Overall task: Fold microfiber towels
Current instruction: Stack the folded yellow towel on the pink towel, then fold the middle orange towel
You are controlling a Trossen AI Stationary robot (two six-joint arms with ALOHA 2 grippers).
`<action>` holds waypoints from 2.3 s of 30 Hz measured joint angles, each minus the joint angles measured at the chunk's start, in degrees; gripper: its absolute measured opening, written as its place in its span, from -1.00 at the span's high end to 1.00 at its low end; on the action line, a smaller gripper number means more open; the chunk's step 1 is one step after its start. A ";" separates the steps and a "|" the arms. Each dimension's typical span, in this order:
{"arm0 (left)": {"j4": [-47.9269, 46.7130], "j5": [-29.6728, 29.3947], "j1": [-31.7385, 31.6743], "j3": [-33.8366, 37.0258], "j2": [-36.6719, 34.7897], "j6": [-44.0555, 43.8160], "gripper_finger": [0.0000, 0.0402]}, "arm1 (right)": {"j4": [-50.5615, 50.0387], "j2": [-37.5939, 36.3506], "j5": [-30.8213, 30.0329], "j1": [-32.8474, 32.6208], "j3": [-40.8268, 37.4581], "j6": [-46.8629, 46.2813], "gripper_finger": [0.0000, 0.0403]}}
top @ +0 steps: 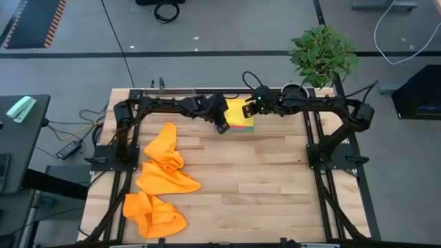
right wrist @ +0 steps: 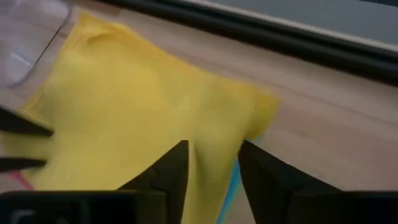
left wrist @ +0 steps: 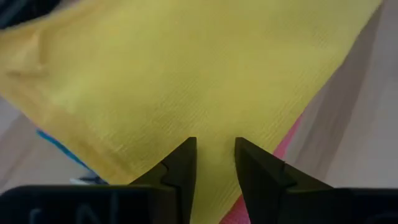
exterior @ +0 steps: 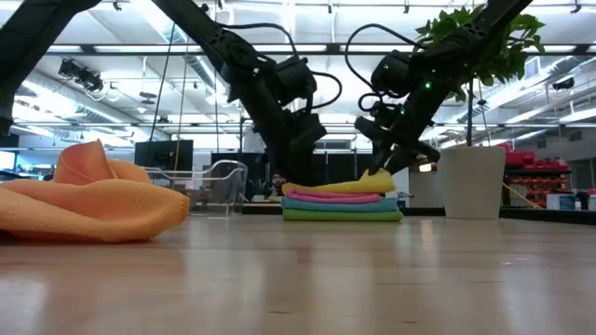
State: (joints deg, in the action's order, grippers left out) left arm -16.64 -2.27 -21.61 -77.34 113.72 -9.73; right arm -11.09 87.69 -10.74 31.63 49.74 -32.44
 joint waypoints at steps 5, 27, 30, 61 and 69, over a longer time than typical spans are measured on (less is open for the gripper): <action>-0.88 -0.04 -0.07 -0.04 -0.02 -0.08 0.44 | -0.17 -1.79 -0.39 1.73 0.00 0.13 0.13; -3.06 1.83 0.80 -1.02 -4.68 -0.37 0.48 | 6.51 4.59 3.74 3.72 -0.02 2.51 0.98; -3.02 -2.80 -0.41 -3.25 -6.04 3.79 0.52 | 5.85 1.34 3.98 3.00 0.00 2.66 0.98; -12.87 -4.99 -6.90 -9.45 -5.58 10.31 0.81 | -3.13 -3.92 0.44 -30.56 0.00 -14.26 0.98; -37.37 -2.98 4.37 -9.44 -12.45 -0.34 0.69 | -2.28 -3.90 -3.23 -45.86 0.00 -16.77 0.96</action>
State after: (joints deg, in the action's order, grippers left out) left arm -54.01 -5.25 -17.23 -86.78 101.27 -10.07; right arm -13.37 83.79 -13.97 -14.23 49.74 -49.21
